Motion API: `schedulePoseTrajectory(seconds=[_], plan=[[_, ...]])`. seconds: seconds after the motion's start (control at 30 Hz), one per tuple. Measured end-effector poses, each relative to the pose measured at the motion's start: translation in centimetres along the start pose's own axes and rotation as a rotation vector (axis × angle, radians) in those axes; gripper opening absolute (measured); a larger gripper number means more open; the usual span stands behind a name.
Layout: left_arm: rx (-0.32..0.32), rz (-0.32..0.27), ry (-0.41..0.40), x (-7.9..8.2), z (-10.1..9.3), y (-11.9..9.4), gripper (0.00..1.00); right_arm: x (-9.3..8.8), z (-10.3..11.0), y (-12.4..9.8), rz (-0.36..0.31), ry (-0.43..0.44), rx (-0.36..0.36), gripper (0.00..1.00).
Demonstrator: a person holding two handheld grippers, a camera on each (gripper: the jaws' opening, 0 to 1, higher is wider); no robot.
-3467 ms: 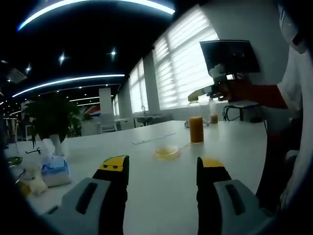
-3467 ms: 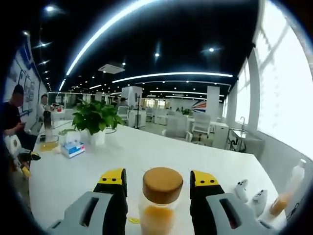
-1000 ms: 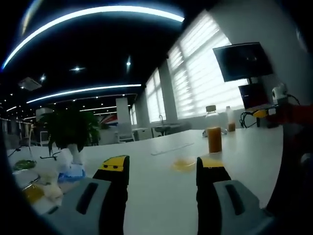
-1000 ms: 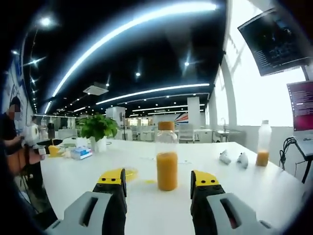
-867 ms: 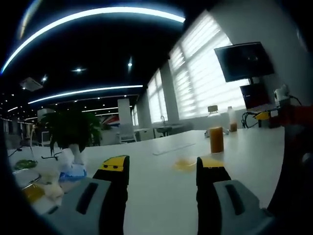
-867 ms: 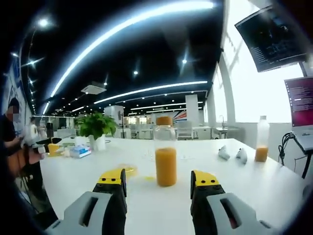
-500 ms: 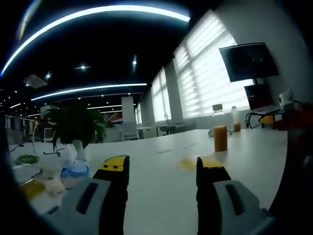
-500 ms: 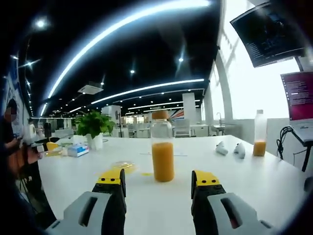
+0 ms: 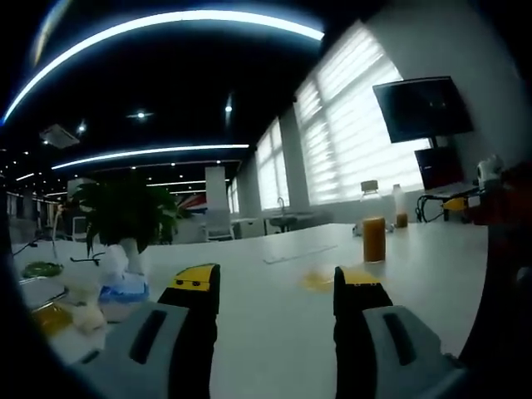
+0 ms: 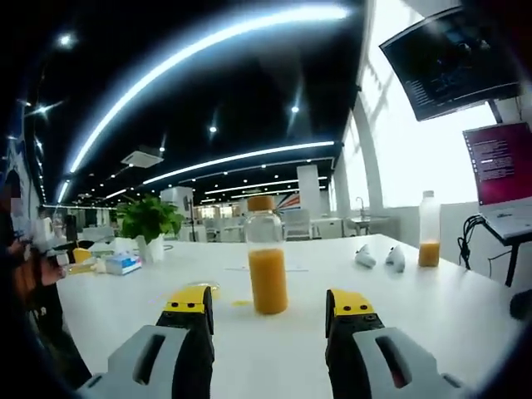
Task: Open the Petri dish lid, place the lid on the table, pour the liquid culture medium into the Petri dish, pick up the Petri dish lid from the table, and close the Petri dish
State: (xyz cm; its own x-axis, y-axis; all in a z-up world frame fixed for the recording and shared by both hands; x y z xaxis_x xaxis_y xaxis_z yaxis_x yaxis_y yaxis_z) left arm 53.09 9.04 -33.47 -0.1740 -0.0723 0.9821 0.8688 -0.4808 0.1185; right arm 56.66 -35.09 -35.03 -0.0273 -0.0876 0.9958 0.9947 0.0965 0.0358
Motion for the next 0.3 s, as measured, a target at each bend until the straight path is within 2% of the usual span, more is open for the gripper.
schedulePoseTrajectory(seconds=[0.3], plan=[[-0.007, 0.002, -0.001, -0.05, -0.22, 0.16, 0.47, -0.35, 0.13, -0.13, 0.010, -0.003, 0.005, 0.49]])
Point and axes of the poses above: the point that each gripper's makers call its tool centre point, and the gripper's own axes: y roughly forward along the fingers, z roughly to its left, x roughly out of its top, the point moved 2 cm from there along -y, roughly backward along the fingers, and after that the axes turned 13 degrees about -x, right-handed, at the moved point
